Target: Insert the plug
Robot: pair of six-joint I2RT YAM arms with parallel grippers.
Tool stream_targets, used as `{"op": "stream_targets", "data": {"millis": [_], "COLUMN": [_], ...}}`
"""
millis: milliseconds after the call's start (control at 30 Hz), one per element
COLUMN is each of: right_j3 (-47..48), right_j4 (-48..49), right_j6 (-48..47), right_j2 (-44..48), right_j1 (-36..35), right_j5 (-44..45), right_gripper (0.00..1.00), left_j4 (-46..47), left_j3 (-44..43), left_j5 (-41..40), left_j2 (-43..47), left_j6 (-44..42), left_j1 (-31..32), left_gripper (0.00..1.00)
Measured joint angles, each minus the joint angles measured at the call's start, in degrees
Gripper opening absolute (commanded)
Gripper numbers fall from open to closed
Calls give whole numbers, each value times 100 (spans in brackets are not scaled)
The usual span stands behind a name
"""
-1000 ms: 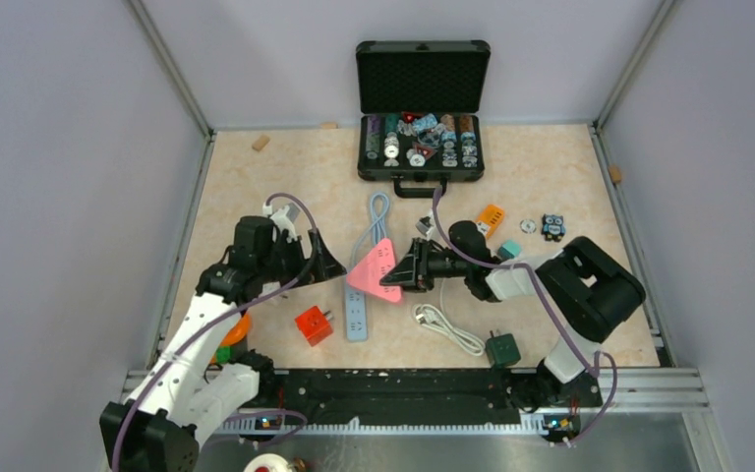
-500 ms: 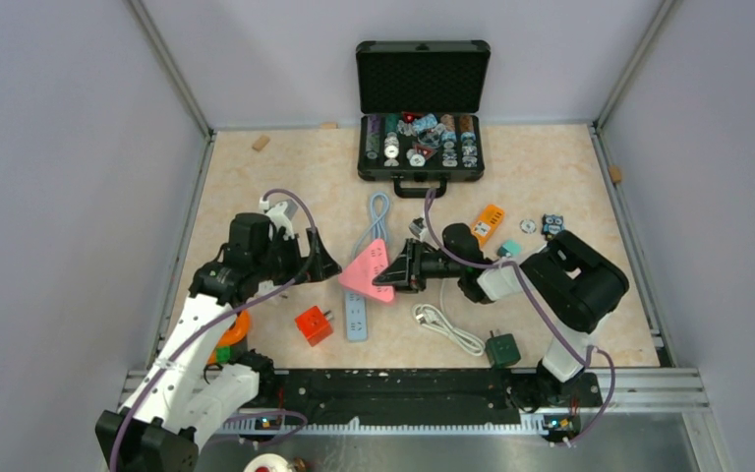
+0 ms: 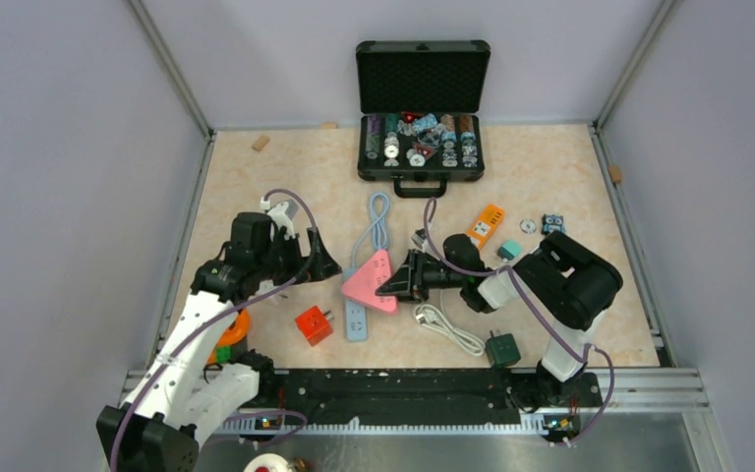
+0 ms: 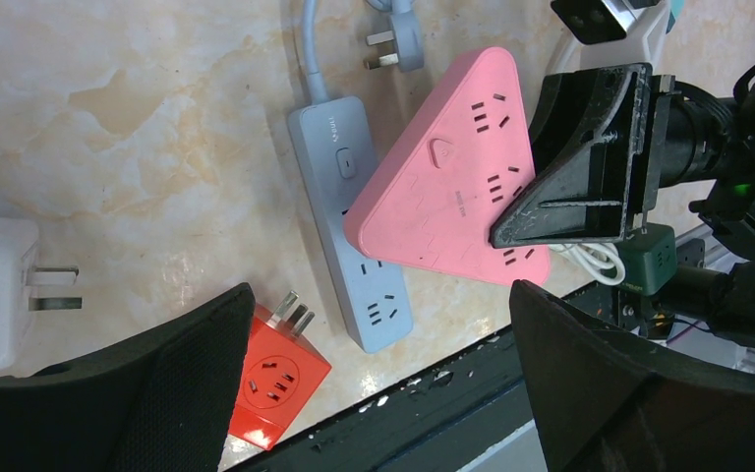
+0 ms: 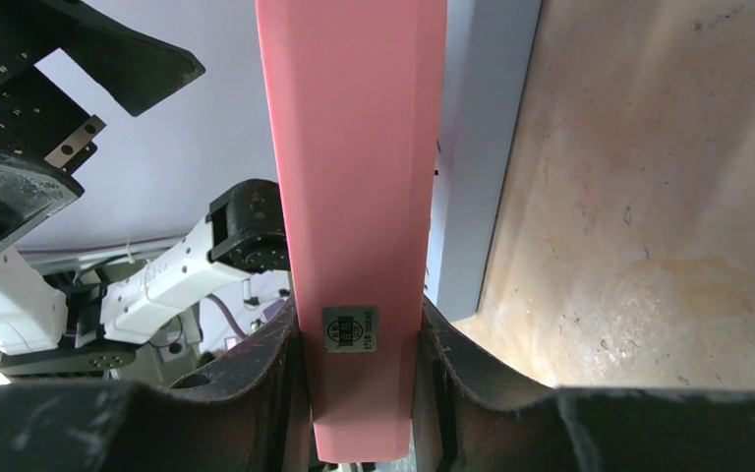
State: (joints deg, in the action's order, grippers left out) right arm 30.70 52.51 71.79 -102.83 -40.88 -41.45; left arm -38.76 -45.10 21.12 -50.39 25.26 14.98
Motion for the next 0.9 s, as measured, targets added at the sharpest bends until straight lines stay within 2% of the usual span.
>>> {"op": "stream_targets", "data": {"millis": [900], "right_j3": [-79], "right_j4": [155], "right_j6": [-280], "right_j2": [-122], "right_j1": [-109], "right_j5": [122], "right_gripper": [0], "left_j4": [-2], "left_j3": [7], "left_j5": [46], "left_j2": [-173], "left_j6": [7], "left_j1": [-2], "left_gripper": [99]}}
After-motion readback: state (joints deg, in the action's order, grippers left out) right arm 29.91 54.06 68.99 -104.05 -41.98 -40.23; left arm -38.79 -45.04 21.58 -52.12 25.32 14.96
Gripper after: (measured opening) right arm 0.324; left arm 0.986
